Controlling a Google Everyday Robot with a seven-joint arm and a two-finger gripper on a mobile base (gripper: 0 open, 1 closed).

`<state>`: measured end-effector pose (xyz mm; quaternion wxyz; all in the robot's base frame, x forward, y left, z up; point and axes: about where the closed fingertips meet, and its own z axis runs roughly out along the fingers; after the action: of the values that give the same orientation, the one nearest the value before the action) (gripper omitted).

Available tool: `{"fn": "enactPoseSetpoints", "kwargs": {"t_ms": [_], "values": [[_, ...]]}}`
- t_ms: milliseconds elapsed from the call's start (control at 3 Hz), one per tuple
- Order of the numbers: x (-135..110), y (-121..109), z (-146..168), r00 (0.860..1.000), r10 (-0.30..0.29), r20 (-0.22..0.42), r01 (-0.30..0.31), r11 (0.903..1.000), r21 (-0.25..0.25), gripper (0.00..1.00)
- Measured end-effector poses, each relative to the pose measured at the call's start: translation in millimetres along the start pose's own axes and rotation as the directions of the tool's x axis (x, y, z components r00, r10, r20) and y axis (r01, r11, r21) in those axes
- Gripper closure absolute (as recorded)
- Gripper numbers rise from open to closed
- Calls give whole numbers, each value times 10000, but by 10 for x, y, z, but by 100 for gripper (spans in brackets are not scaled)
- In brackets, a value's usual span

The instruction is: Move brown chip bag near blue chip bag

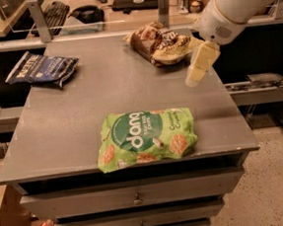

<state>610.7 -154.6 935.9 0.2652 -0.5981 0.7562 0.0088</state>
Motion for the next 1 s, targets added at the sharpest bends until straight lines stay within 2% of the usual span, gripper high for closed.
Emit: {"fn": "enactPoseSetpoints", "kwargs": {"t_ms": [333, 1000], "values": [[-222, -434, 366, 9963, 321, 798, -343, 9991, 260, 0], [-535, -1049, 1011, 9717, 1035, 2123, -1187, 9911, 601, 0]]}}
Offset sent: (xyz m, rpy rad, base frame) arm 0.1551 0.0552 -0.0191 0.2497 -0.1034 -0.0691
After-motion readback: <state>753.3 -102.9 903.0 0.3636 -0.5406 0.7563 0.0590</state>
